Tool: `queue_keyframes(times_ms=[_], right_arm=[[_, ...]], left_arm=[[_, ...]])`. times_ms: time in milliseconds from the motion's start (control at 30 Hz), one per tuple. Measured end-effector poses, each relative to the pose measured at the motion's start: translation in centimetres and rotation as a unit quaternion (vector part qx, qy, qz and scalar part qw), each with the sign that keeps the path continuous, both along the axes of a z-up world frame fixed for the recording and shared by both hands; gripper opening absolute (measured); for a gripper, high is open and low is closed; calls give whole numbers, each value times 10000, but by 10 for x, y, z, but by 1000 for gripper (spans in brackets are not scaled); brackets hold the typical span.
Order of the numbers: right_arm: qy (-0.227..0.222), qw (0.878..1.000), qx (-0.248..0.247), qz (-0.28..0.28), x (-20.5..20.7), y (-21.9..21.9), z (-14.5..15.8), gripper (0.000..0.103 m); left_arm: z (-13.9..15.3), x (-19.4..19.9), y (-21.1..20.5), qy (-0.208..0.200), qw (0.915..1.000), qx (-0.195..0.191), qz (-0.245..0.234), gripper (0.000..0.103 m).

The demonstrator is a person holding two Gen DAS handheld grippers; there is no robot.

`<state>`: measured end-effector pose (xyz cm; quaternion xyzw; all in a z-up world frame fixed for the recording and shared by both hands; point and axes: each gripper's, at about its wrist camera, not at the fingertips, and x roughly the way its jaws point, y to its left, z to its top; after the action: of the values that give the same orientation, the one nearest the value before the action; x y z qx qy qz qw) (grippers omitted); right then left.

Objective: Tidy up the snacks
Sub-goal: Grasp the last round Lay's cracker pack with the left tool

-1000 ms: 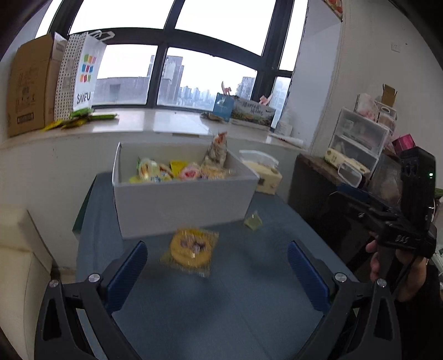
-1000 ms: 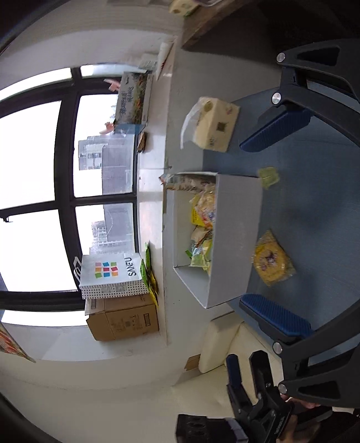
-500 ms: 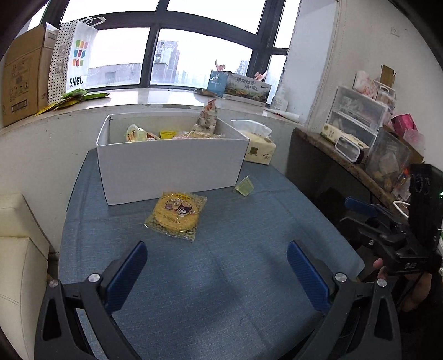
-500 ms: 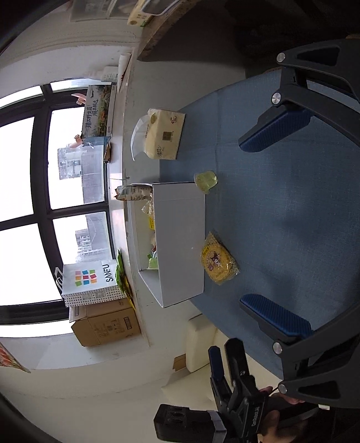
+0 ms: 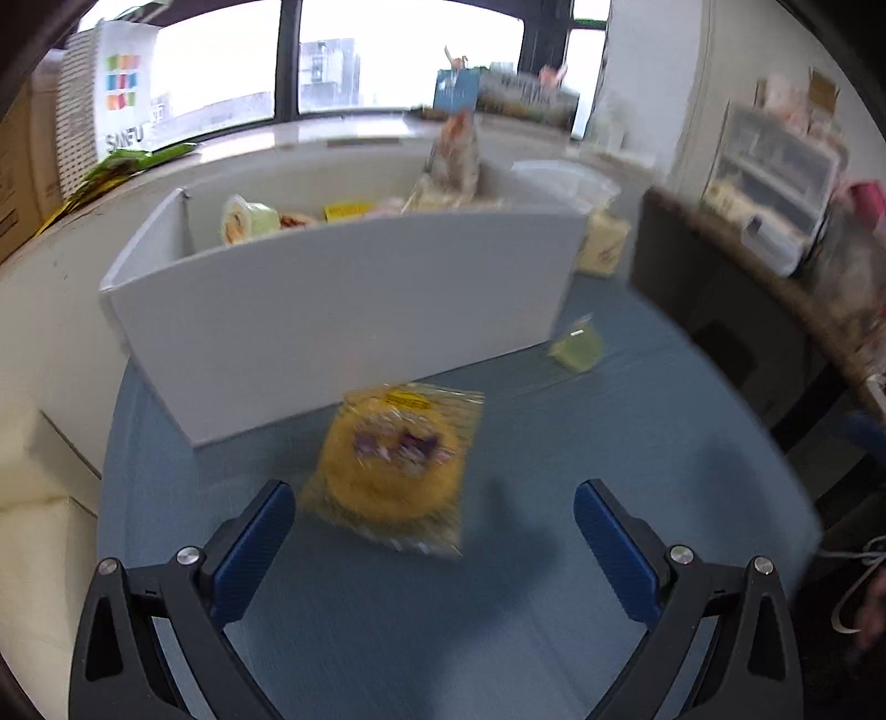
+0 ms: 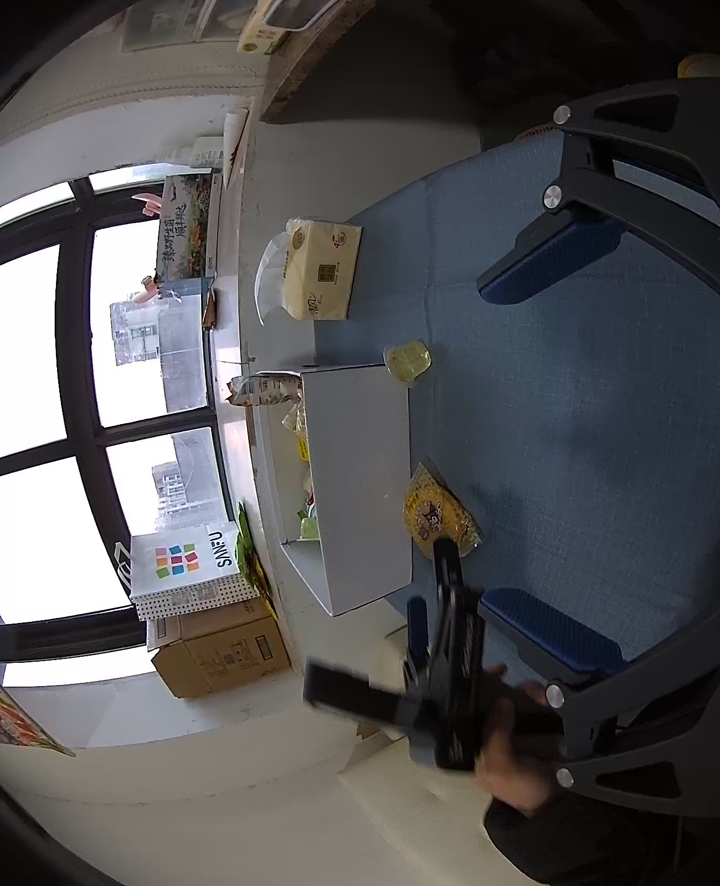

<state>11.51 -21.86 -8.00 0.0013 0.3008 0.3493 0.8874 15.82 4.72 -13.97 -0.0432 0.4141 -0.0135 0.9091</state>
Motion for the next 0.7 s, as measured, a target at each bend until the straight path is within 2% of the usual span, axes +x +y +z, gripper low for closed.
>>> queue_keyframes(times_ms=[133,267,367,467,500,533,633,700], right_arm=[[89,9999,36,-40,3,-2,-3,103],[177,9998,103,-63,6,-5,-4,103],[229,9996,154,-103,7,-7,-6,103],[299,9993,179,-135,8,-8,-7,103],[320,9992,180,-134,8,-8,-8,103],[336,9992,176,-131,8,-7,-9,103],[357,9992,138,-112,7,-5,-11,103],[339,9993,109,-111,8,-4,-11,103]], left_arm=[[-27,32,4,355,9987,376,0,103],[-46,46,11,611,9974,366,107,103],[-48,44,13,533,9980,341,93,102],[-46,42,15,523,9979,347,183,95],[-45,40,17,483,9980,354,180,81],[-43,38,19,472,9982,329,175,77],[-36,26,29,368,9992,-114,144,77],[-23,11,27,177,9997,-118,152,77]])
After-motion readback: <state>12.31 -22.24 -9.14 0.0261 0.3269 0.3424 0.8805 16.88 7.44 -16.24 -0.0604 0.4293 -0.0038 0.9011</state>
